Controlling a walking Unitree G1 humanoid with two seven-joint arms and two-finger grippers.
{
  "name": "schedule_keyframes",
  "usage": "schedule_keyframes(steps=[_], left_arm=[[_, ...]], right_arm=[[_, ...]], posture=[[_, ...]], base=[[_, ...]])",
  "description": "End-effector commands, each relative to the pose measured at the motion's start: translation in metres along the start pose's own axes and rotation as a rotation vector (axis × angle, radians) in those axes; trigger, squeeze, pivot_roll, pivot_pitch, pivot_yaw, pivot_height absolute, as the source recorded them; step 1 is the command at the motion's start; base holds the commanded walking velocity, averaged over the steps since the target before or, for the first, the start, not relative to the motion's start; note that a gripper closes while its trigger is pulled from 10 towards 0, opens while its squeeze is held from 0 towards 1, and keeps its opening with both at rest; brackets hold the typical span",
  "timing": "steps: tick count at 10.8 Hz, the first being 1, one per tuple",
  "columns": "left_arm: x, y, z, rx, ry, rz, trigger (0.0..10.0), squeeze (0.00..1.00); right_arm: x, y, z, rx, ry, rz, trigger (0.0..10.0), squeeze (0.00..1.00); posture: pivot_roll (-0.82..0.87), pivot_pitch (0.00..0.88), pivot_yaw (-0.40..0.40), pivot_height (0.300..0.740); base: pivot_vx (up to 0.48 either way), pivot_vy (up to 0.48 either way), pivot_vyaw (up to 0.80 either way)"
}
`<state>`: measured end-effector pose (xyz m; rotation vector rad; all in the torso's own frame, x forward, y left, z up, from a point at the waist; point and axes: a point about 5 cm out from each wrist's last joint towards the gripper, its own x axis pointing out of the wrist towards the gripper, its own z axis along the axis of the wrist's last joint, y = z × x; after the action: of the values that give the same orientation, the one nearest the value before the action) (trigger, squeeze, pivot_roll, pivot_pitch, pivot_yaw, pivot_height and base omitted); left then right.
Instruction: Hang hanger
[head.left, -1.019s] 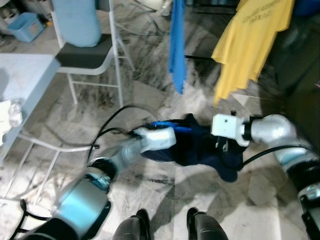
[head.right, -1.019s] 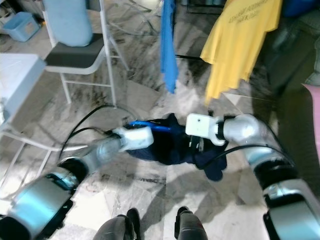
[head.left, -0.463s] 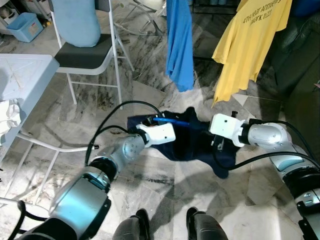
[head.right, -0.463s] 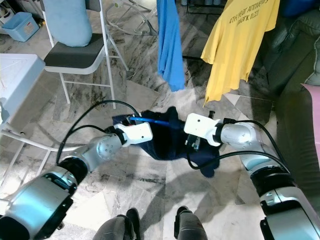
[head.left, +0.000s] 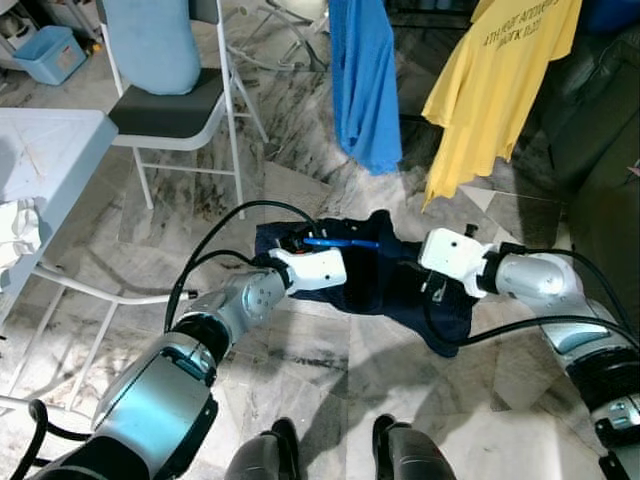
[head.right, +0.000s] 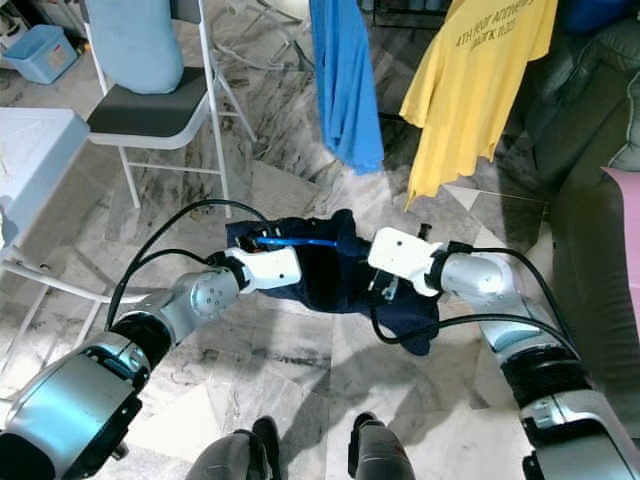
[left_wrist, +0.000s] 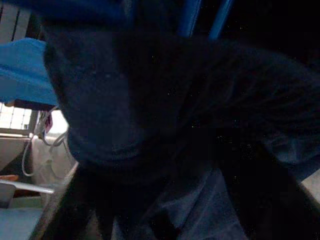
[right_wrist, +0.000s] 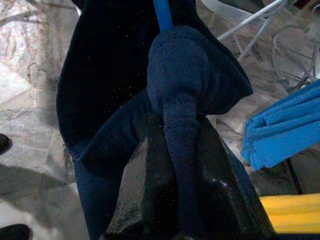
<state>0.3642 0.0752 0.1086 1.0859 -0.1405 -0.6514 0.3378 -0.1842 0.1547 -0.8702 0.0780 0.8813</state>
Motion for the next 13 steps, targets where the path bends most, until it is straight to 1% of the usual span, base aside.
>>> schedule_keyframes(steps=[1,9,10,11,12,13], left_arm=[[-0.017,-0.005,-0.032,-0.031,0.119,0.009,10.0,1.00],[-0.017,-0.005,-0.032,-0.031,0.119,0.009,10.0,1.00],[-0.016,-0.009,-0.031,-0.044,0.123,-0.003,10.0,1.00],[-0.007,-0.005,-0.026,-0.066,0.198,0.046,10.0,0.93],[-0.008,0.010,-0.028,-0.007,0.207,0.162,10.0,0.00],[-0.009,0.020,-0.030,0.006,0.217,0.230,10.0,0.00]], right_arm=[[-0.018,-0.016,-0.010,0.068,0.017,-0.115,0.0,0.00],[-0.018,-0.016,-0.010,0.068,0.017,-0.115,0.0,0.00],[-0.019,-0.013,-0.001,0.051,-0.021,-0.107,0.0,0.00],[-0.015,0.027,0.057,-0.133,-0.241,-0.081,0.0,0.00],[-0.016,0.022,0.053,-0.144,-0.222,-0.145,0.0,0.00],[-0.015,0.016,0.053,-0.120,-0.228,-0.202,0.0,0.00]], posture=[[-0.24,0.239,0.112,0.740],[-0.24,0.239,0.112,0.740],[-0.25,0.239,0.114,0.740],[-0.29,0.245,0.148,0.740],[-0.29,0.247,0.150,0.740],[-0.29,0.248,0.150,0.740]], base=[[0.000,0.000,0.00],[0.000,0.000,0.00],[0.000,0.000,0.00],[0.000,0.000,0.00],[0.000,0.000,0.00],[0.000,0.000,0.00]])
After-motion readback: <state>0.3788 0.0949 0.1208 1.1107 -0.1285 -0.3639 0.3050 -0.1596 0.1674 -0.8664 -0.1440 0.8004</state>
